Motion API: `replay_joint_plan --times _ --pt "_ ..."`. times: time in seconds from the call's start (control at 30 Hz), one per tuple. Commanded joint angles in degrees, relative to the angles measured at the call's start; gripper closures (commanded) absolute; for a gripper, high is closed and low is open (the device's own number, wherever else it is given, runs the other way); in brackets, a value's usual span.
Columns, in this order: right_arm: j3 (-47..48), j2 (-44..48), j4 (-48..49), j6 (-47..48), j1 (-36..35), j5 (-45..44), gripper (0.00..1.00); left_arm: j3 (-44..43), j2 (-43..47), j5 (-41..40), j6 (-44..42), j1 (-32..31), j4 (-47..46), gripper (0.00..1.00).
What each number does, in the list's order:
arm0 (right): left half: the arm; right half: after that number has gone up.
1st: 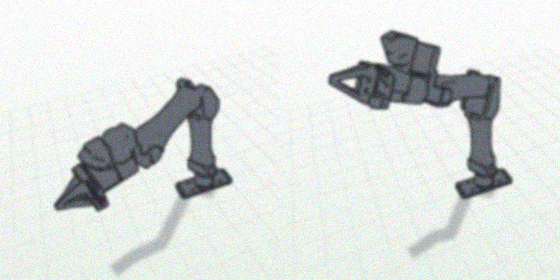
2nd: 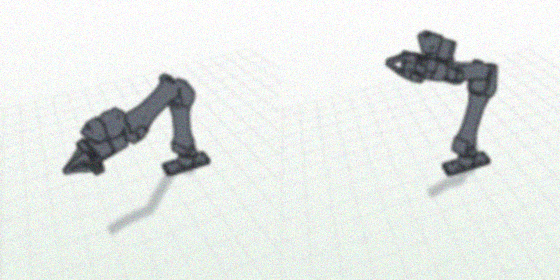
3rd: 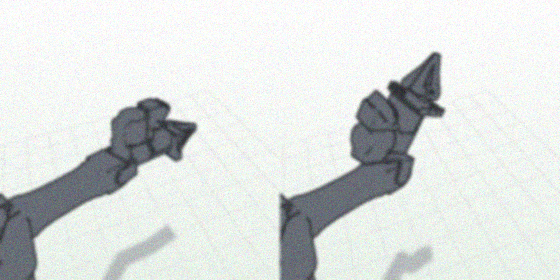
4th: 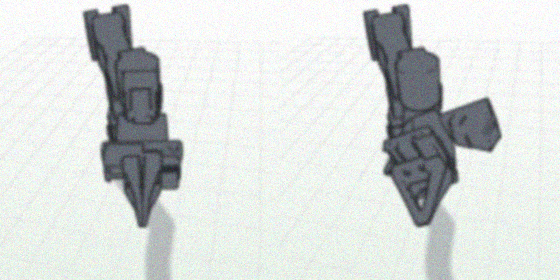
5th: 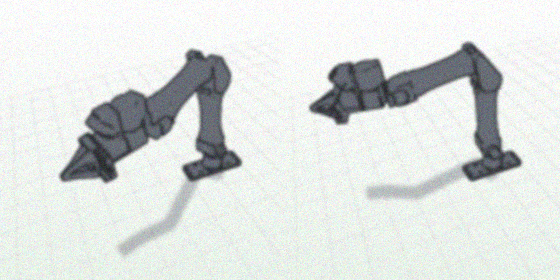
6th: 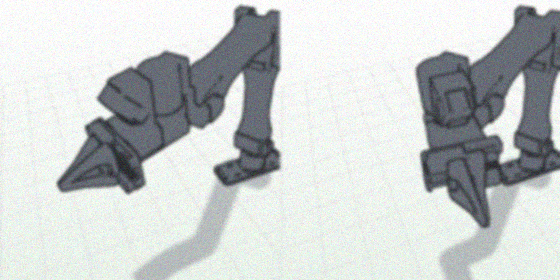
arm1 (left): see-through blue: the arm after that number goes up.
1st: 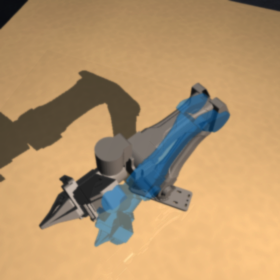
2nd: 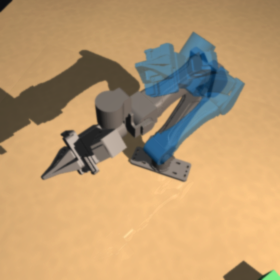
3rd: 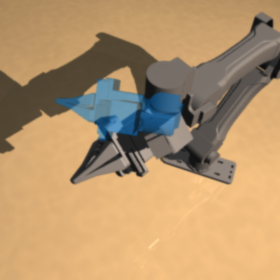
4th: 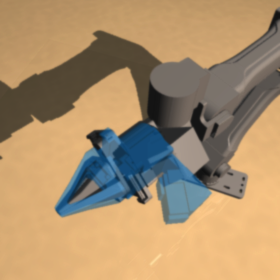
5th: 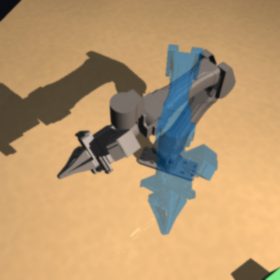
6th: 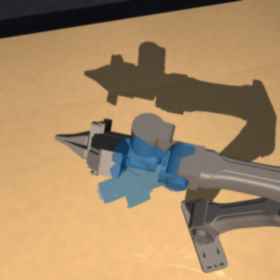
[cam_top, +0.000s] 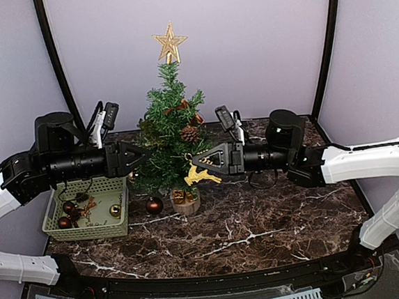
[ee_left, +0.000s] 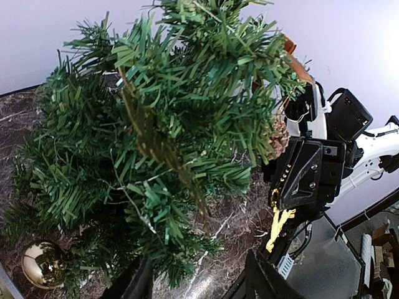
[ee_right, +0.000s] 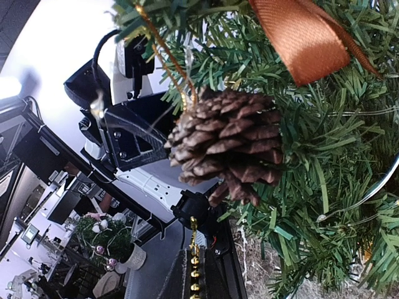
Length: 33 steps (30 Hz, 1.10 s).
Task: Decorate the small christmas tree
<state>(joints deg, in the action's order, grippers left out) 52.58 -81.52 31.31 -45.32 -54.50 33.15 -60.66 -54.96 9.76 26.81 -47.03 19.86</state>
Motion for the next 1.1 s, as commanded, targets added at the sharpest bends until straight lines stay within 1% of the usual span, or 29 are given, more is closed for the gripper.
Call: replay_joint_plan --times 0.0,0.17,0.33,0.6,0.93,1.07 --pt "0.67 -0.4 5.5 -2.8 -1.1 -2.8 1.0 0.79 0.79 -1.86 0.78 0.4 1.69 0.47" --pt "0.65 -1.57 7.1 -5.47 -1.56 -4.22 1.0 0.5 -0.65 -2.09 0.41 0.4 2.1 0.43" --pt "1.35 -3.34 8.91 -7.57 -2.15 -4.39 1.0 0.19 -1.77 -2.28 -0.35 0.38 1.99 0.42" --pt "1.89 -3.68 10.15 -7.94 -2.27 -5.77 1.0 0.23 -2.57 -2.15 -0.76 0.37 1.0 0.47" --pt "2.24 -3.14 9.33 -6.89 -2.35 -7.49 1.0 0.34 -4.2 -1.57 -0.88 0.42 -0.21 0.47" --pt "2.21 -3.21 8.69 -6.61 -2.36 -8.33 1.0 0.76 -4.2 -1.28 -0.88 0.41 -1.32 0.5"
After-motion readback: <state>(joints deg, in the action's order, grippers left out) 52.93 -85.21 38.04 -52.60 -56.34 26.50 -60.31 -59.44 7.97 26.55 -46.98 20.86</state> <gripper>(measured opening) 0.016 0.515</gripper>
